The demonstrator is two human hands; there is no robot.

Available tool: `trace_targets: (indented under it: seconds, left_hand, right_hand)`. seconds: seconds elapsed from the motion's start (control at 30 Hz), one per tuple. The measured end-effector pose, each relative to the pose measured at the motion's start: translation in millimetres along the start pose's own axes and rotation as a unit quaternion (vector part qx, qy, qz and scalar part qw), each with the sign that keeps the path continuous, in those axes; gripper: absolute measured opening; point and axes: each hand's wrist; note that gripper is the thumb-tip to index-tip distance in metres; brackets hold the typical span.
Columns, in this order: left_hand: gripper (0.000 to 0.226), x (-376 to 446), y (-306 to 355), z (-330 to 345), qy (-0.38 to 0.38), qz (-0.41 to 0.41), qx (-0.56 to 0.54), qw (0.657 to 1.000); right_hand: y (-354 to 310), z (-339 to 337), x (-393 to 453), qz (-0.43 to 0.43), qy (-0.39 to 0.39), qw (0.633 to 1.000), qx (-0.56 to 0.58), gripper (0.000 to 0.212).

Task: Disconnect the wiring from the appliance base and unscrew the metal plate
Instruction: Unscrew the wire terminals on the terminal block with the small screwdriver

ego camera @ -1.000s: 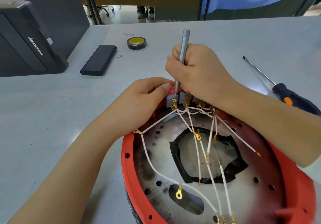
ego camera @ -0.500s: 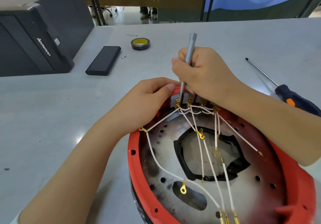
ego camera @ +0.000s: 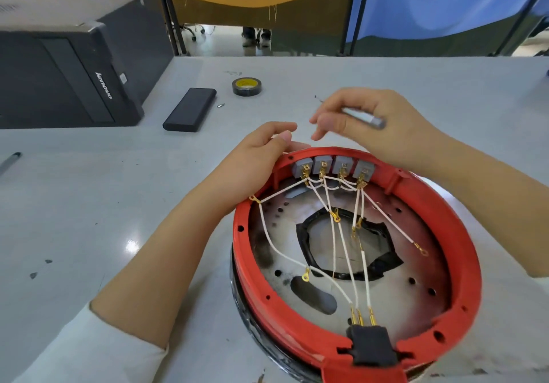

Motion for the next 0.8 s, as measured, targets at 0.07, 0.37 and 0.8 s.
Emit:
trace_targets:
  seconds: [0.07,0.37,0.8]
  left_hand:
    - [0.027,-1.0,0.6,0.5,0.01,-0.004,-0.034,0.999]
    - [0.027,-2.6,5.6,-0.1,0.048,-0.009,-0.027,0.998]
    - [0.028,-5.8,6.4,-12.6,0.027,-0.06,0.108,0.992]
  right_hand:
    - [1.6,1.1,-9.9,0.014,-0.025,0.999,-0.024,0.007]
    - [5.9,3.7,-19.7,0.034,-0.019,0.991,-0.128,0.029]
    - [16.4,-17.1,-17.0,0.17,0.041,0.933,-0.314,0.022]
Point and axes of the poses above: each hand's wrist, its own x-axis towards the middle knuckle, its own z-axis out of the palm, y = z × x, and after that the axes turned 7 degrees about -y, right-handed
